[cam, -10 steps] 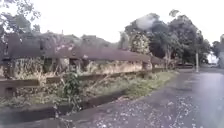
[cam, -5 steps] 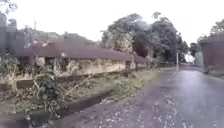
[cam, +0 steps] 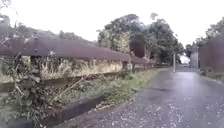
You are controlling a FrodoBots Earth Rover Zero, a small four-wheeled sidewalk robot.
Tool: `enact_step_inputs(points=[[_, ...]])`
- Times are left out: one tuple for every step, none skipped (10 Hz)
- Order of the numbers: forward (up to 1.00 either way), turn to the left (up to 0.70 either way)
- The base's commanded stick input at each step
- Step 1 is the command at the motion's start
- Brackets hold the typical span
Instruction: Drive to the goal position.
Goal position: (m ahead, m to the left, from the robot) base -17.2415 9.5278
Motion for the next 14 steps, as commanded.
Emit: enact_step_inputs(points=[[0.35,0.08],[0.35,0.03],[0.35,-0.24],[0.35,-0.57],[0.35,-0.86],[0.35,-0.70],[0.35,-0.36],[0.35,0.08],[0.35,0.08],[0.35,0.08],[0.35,0.08],[0.35,0.08],[0.35,0.08],[0.35,0.08]])
